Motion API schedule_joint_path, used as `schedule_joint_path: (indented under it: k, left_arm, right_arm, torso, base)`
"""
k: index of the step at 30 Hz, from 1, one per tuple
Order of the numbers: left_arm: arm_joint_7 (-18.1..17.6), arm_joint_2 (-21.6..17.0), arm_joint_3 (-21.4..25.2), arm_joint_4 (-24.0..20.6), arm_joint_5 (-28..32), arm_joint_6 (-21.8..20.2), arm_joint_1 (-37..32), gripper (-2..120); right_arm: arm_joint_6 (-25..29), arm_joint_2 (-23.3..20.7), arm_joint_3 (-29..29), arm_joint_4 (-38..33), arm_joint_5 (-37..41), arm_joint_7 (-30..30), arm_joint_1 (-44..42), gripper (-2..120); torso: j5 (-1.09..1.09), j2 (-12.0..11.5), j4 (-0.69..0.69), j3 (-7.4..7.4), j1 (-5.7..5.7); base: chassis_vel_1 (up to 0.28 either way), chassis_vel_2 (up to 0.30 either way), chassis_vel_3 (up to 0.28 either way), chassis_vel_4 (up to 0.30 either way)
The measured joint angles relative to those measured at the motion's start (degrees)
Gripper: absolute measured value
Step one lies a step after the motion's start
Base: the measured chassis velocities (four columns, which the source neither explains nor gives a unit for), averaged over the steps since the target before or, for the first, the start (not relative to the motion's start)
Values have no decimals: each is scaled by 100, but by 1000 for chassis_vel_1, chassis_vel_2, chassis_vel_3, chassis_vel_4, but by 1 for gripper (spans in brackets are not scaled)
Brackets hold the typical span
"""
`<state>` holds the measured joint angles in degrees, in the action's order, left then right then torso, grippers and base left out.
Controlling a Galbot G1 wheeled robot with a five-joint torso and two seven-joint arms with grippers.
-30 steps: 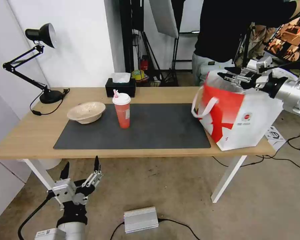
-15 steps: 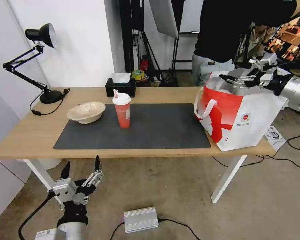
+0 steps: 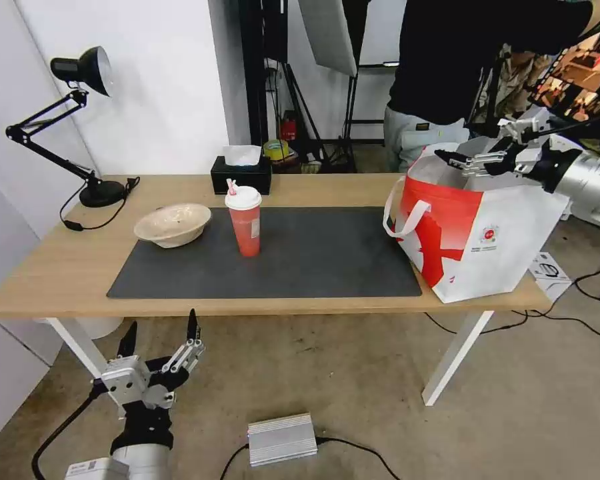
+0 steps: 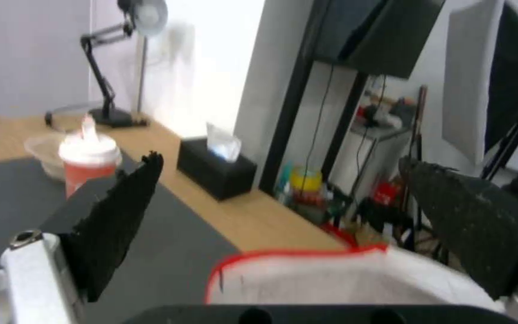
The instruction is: Pick up the trash from the table and place it into the takeout bag.
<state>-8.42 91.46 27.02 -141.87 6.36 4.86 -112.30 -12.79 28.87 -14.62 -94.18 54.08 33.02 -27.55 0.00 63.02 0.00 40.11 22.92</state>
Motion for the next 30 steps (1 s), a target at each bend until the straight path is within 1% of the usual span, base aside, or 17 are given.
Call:
schedule_joint_path:
  k: [1,2,6,7,9,11,13,14,15,17,18,19,20,23,24,26,30]
  left_arm:
    - [0,0,0,-5,1,0,0,100]
    - [0,0,0,-5,1,0,0,100]
    - [0,-1,19,-24,3,-1,-7,100]
    - [0,-1,19,-24,3,-1,-7,100]
    - [-1,-3,45,-33,10,-1,-7,100]
    - [-1,-4,49,-37,12,-1,-9,100]
    - [-2,-4,54,-46,14,-2,-13,100]
    - [-2,-4,54,-46,14,-2,-13,100]
    - [-2,-5,54,-50,14,-2,-17,100]
    - [-1,-3,42,-85,14,-2,-24,100]
    - [-1,-2,41,-96,14,-3,-25,100]
    - [-1,-2,41,-96,14,-3,-25,100]
    - [-1,-3,51,-102,14,-5,-23,100]
    - [0,-1,51,-101,13,-6,-9,100]
    - [0,-1,51,-101,13,-6,-9,100]
    - [0,0,52,-101,13,-6,-8,100]
    - [0,1,60,-128,14,-5,-10,100]
  right_arm:
    - [114,0,-35,-123,100,-208,-74,100]
    - [114,0,-35,-123,100,-208,-74,100]
    - [479,65,-357,-701,514,-962,-552,100]
    - [479,65,-357,-701,514,-962,-552,100]
    - [651,133,-583,-1080,635,-1396,-884,100]
    - [697,166,-694,-1243,700,-1579,-1037,100]
    - [768,250,-984,-1650,814,-2007,-1450,100]
    - [768,250,-984,-1650,814,-2007,-1450,100]
    - [807,302,-1126,-1886,839,-2206,-1671,100]
    - [1071,528,-1489,-2884,837,-3115,-2410,100]
    - [1186,624,-1511,-3188,749,-3427,-2653,100]
    - [1186,624,-1511,-3188,749,-3427,-2653,100]
    - [1366,768,-1480,-3467,528,-3785,-2969,100]
    - [1809,1208,-1140,-3830,-158,-4410,-3495,100]
    - [1809,1208,-1140,-3830,-158,-4410,-3495,100]
    - [2061,1493,-923,-3997,-540,-4798,-3816,100]
    - [2426,1873,-660,-4169,-1121,-5149,-4371,100]
  torso:
    - [0,0,0,0,0]
    - [0,0,0,0,0]
    - [0,0,1,0,0]
    - [0,0,1,0,0]
    - [-1,0,0,0,0]
    - [-1,0,1,0,0]
    - [-1,0,1,0,0]
    - [-1,0,1,0,0]
    - [-1,0,0,0,0]
    - [-1,0,0,-1,0]
    - [-1,1,0,-1,0]
    - [-1,1,0,-1,0]
    - [-2,1,0,-1,-1]
    - [0,0,0,0,-1]
    - [0,0,0,0,-1]
    - [-1,0,1,0,0]
    - [-1,1,0,0,-1]
  base:
    - [0,0,0,0]
    - [0,0,0,0]
    - [0,0,0,0]
    - [0,0,0,0]
    - [0,0,0,0]
    - [0,0,0,0]
    - [0,0,0,0]
    - [0,0,0,0]
    - [0,0,0,0]
    - [0,0,0,0]
    - [0,0,0,0]
    - [0,0,0,0]
    - [0,0,0,0]
    - [0,0,0,0]
    - [0,0,0,0]
    - [0,0,0,0]
    - [0,0,0,0]
